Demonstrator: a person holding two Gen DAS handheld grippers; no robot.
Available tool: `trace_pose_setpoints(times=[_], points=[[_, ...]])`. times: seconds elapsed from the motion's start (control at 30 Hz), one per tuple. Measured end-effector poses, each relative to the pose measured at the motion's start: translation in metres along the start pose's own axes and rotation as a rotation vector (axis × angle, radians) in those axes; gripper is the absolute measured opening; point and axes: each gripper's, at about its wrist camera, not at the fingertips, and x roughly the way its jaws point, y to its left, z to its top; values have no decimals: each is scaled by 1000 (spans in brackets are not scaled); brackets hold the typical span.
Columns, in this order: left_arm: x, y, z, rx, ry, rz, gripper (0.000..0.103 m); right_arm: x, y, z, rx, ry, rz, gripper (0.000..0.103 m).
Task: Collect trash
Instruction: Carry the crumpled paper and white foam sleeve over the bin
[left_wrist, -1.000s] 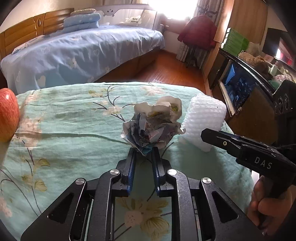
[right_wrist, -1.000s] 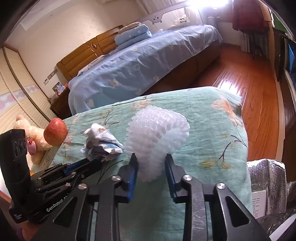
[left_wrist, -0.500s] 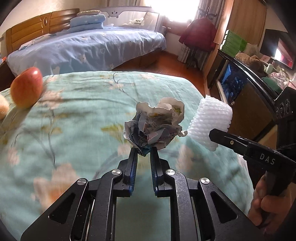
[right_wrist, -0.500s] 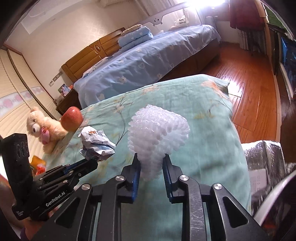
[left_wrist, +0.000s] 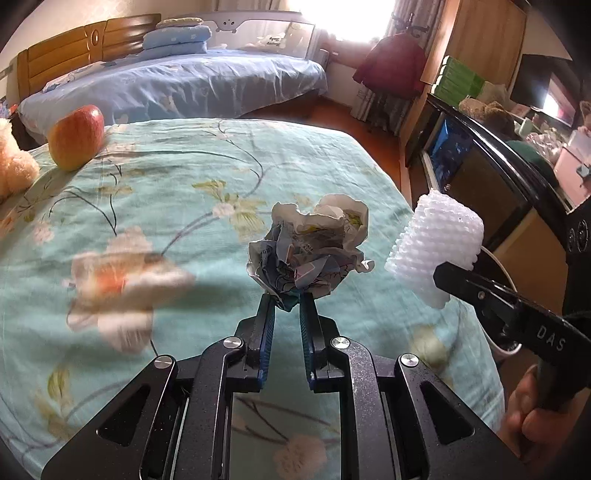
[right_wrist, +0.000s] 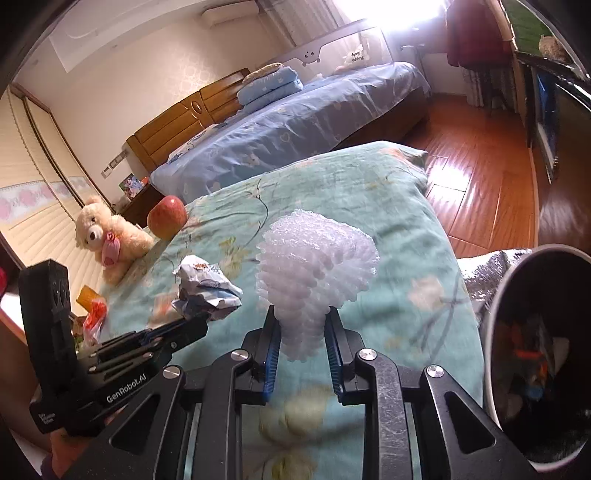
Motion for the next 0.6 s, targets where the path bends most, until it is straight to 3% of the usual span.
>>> trace_pose_setpoints(times=[0.6], points=[[-8, -22, -19, 55, 3, -4, 13, -28, -2, -24, 30, -32, -29, 23]])
